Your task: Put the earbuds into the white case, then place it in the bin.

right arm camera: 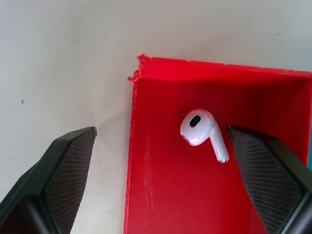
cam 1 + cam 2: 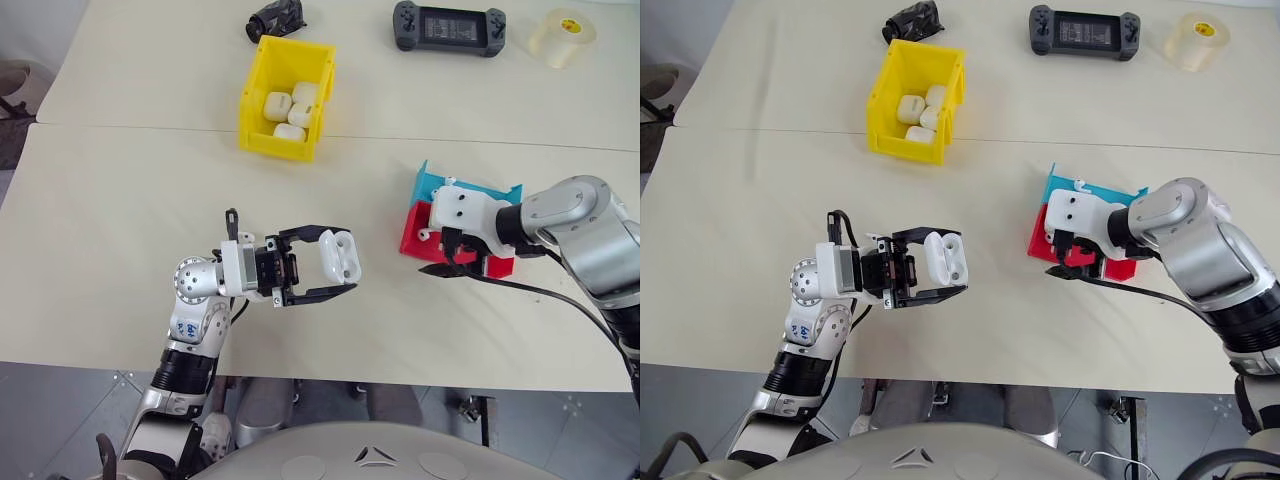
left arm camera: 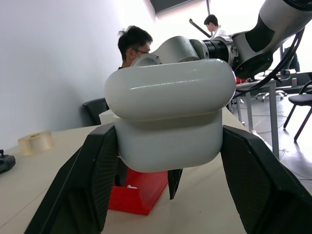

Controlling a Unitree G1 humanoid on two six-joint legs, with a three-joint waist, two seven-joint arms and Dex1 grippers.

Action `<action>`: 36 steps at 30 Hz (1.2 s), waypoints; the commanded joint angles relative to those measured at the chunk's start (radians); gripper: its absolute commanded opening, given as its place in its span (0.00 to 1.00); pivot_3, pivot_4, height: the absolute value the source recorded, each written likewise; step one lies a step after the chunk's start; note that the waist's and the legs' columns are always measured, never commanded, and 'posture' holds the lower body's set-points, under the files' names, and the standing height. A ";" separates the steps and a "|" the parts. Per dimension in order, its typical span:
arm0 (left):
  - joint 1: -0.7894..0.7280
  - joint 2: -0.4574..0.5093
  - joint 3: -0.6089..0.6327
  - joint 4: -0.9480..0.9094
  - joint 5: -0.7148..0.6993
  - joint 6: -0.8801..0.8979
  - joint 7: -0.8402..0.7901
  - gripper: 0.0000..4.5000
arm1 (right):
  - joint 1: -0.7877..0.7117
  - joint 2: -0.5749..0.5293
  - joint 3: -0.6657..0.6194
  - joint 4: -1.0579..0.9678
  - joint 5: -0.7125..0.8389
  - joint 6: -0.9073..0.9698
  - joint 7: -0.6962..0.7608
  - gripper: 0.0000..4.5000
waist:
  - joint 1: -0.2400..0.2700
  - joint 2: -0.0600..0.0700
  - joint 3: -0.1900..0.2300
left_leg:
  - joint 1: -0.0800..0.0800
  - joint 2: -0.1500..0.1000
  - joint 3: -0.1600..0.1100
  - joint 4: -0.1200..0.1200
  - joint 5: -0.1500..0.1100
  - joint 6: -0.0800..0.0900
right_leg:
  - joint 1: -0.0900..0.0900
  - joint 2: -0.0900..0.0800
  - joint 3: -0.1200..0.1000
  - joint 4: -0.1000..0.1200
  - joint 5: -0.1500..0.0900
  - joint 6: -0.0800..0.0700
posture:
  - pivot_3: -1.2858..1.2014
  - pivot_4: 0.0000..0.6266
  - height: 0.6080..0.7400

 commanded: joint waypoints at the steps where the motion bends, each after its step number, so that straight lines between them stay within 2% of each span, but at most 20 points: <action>1: -0.006 -0.004 0.004 -0.012 0.001 -0.016 0.008 0.63 | 0.021 -0.035 -0.021 -0.048 0.005 0.013 0.029 1.00 | 0.000 0.000 0.000 | 0.000 0.000 0.000 0.000 0.000 0.000 | 0.000 0.000 0.000 0.000 0.000 0.000 | 0.52 0.24 1.00; 9: -0.022 -0.008 0.004 -0.004 0.002 -0.012 0.008 0.63 | 0.046 -0.064 -0.041 -0.087 0.014 0.030 0.055 1.00 | -0.001 0.000 0.000 | 0.000 0.000 0.000 0.000 0.000 0.000 | 0.000 0.000 0.000 0.000 0.000 0.000 | 0.52 0.24 1.00; 25: -0.025 -0.005 0.000 -0.028 0.007 0.001 0.034 0.63 | -0.062 0.025 -0.005 -0.031 -0.024 0.099 -0.003 1.00 | -0.002 0.000 0.000 | 0.000 0.000 0.000 0.000 0.000 0.000 | 0.000 0.000 0.000 0.000 0.000 0.000 | 0.52 0.24 1.00; 28: -0.026 -0.003 0.001 -0.029 0.007 0.001 0.036 0.63 | -0.076 0.044 0.009 -0.024 -0.034 0.112 -0.012 0.87 | -0.002 0.000 0.000 | 0.000 0.000 0.000 0.000 0.000 0.000 | 0.000 0.000 0.000 0.000 0.000 0.000 | 0.52 0.24 1.00; 31: -0.026 -0.004 0.000 -0.029 0.011 -0.001 0.040 0.63 | -0.087 0.058 0.018 -0.017 -0.040 0.116 -0.017 0.65 | -0.002 0.000 0.000 | 0.000 0.000 0.000 0.000 0.000 0.000 | 0.000 0.000 0.000 0.000 0.000 0.000 | 0.52 0.24 1.00; 36: -0.017 0.000 0.000 -0.043 0.009 0.001 0.046 0.63 | -0.100 0.071 0.029 -0.007 -0.048 0.119 -0.024 0.65 | -0.002 0.000 0.000 | 0.000 0.000 0.000 0.000 0.000 0.000 | 0.000 0.000 0.000 0.000 0.000 0.000 | 0.52 0.24 1.00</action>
